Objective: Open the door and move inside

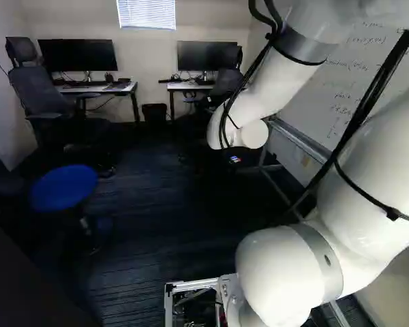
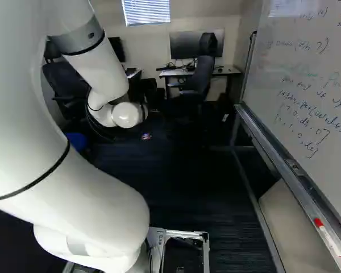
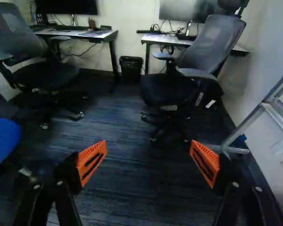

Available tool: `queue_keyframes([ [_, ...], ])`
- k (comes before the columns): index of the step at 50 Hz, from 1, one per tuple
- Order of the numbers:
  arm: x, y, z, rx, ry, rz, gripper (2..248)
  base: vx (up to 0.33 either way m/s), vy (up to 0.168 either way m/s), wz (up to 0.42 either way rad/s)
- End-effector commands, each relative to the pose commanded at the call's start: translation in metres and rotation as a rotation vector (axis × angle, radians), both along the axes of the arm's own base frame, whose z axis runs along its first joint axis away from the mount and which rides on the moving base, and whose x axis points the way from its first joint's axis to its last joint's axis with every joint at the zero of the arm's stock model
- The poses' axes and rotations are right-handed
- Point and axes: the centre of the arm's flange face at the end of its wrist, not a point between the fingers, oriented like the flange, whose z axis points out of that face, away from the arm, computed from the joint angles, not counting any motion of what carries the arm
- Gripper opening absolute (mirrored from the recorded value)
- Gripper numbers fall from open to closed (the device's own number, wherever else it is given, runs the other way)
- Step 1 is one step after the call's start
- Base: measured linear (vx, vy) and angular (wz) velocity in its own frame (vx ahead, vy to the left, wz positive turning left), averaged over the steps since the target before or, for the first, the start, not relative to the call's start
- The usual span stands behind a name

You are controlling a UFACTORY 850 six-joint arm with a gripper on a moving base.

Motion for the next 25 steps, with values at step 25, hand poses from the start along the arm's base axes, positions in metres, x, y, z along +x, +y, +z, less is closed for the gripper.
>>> queue_keyframes([
  [25, -0.0010, -0.0003, -0.0006, 0.001, -0.001, -0.001, 247, 0.000, 0.000, 0.000],
])
